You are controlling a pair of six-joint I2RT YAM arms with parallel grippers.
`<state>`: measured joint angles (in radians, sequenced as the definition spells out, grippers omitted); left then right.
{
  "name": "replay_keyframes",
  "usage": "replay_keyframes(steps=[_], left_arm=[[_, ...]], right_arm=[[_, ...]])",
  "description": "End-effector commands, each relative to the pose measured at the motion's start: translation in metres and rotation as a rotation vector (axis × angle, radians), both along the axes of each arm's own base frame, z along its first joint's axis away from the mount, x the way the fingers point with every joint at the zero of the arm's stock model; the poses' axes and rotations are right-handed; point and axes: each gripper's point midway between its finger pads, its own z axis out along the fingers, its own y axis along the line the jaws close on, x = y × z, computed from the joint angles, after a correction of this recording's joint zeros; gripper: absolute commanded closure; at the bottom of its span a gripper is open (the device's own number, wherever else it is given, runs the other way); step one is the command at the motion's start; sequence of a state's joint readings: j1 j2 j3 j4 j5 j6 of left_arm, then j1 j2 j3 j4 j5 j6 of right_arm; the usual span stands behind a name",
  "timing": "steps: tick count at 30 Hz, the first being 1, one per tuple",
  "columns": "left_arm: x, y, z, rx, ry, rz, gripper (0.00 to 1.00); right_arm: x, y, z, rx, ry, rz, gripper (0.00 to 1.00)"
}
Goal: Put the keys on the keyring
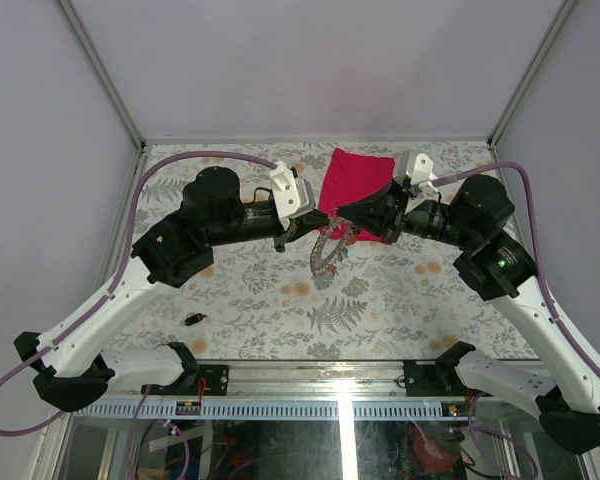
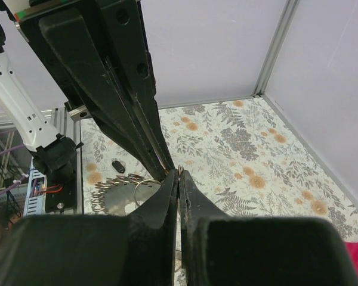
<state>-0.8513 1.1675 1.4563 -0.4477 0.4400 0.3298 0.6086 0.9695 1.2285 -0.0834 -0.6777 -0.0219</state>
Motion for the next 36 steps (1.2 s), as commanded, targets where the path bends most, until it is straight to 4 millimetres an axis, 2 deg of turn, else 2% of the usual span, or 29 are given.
replay_keyframes(steps=[1, 14, 24, 27, 29, 34, 36], left_arm=[[-0.002, -0.004, 0.021, -0.059, -0.043, -0.021, 1.00], [-0.002, -0.009, 0.013, -0.034, -0.030, -0.038, 1.00], [-0.008, -0.014, 0.010, -0.019, -0.017, -0.095, 1.00], [-0.008, -0.015, 0.012, -0.022, -0.020, -0.094, 1.00], [-0.006, -0.014, 0.014, -0.025, -0.026, -0.083, 0.96], [0.000, -0.004, 0.024, -0.048, -0.055, -0.019, 0.70], [0.001, -0.001, 0.030, -0.065, -0.066, 0.007, 0.66]], right_arm=[[-0.012, -0.008, 0.043, 0.110, -0.126, -0.004, 1.00], [-0.029, -0.012, 0.062, 0.198, -0.166, 0.041, 1.00], [-0.031, -0.015, 0.068, 0.240, -0.183, 0.026, 1.00], [-0.028, -0.014, 0.065, 0.235, -0.171, 0.026, 1.00], [-0.028, -0.013, 0.063, 0.232, -0.167, 0.026, 1.00], [-0.021, -0.014, 0.057, 0.205, -0.157, -0.005, 1.00], [-0.017, -0.014, 0.055, 0.191, -0.159, -0.020, 1.00]])
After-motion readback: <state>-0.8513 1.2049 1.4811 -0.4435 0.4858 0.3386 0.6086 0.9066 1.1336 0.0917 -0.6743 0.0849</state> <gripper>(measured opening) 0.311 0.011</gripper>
